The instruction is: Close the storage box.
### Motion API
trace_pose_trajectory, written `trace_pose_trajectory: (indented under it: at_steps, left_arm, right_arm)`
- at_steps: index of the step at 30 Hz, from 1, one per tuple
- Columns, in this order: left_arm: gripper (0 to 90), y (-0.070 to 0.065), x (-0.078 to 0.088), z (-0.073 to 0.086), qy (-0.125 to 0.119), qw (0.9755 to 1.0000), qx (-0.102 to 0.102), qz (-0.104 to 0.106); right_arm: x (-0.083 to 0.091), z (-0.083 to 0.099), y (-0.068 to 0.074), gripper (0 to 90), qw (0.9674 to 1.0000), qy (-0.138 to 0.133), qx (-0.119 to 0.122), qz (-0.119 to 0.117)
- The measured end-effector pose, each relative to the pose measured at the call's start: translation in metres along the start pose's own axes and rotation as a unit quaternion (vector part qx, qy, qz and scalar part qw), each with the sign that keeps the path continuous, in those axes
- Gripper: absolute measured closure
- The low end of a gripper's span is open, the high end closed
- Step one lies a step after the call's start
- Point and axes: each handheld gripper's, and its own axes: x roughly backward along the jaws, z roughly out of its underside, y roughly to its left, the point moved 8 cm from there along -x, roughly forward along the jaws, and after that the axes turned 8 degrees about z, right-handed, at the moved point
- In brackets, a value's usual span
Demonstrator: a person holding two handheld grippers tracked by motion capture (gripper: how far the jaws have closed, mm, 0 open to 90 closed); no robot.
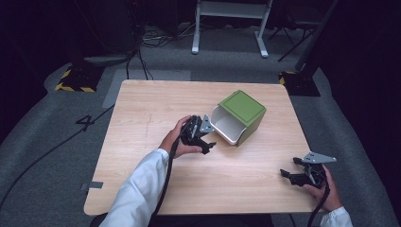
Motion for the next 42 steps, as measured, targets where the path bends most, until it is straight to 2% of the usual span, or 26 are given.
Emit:
trace_pose_trajectory:
  at_steps: [1,2,9,11,12,26,35,40,42]
  left_arm:
    - [17.1,0.0,0.001,0.002,0.002,1.0,-0.004,-0.006]
    - [17.1,0.0,0.004,0.007,0.014,0.9997,-0.006,-0.018]
    - [17.1,0.0,0.013,0.021,0.024,0.9991,-0.001,-0.034]
    - [17.2,0.0,0.016,0.027,0.026,0.9988,0.0,-0.04]
    - [17.6,0.001,0.021,0.033,0.032,0.9982,-0.003,-0.05]
    - [17.5,-0.005,0.042,0.072,0.052,0.9964,0.016,-0.065]
    - [17.3,-0.006,0.054,0.107,0.069,0.994,0.041,-0.075]
    - [17.3,-0.005,0.063,0.125,0.071,0.9921,0.054,-0.087]
    - [17.4,-0.006,0.066,0.132,0.071,0.9919,0.062,-0.085]
  right_arm:
    - [0.0,0.0,0.0,16.1,1.0,0.0,0.0,0.0]
    - [0.0,0.0,0.0,16.1,1.0,0.0,0.0,0.0]
    - [0.0,0.0,0.0,16.1,1.0,0.0,0.0,0.0]
    - [0.0,0.0,0.0,16.1,1.0,0.0,0.0,0.0]
    - [0.0,0.0,0.0,16.1,1.0,0.0,0.0,0.0]
    - [0.0,0.0,0.0,16.1,1.0,0.001,-0.001,0.0]
    - [0.0,0.0,0.0,16.1,1.0,0.001,-0.001,0.0]
    - [0.0,0.0,0.0,16.1,1.0,0.001,-0.001,0.001]
    - [0.0,0.0,0.0,16.1,1.0,0.001,-0.002,0.001]
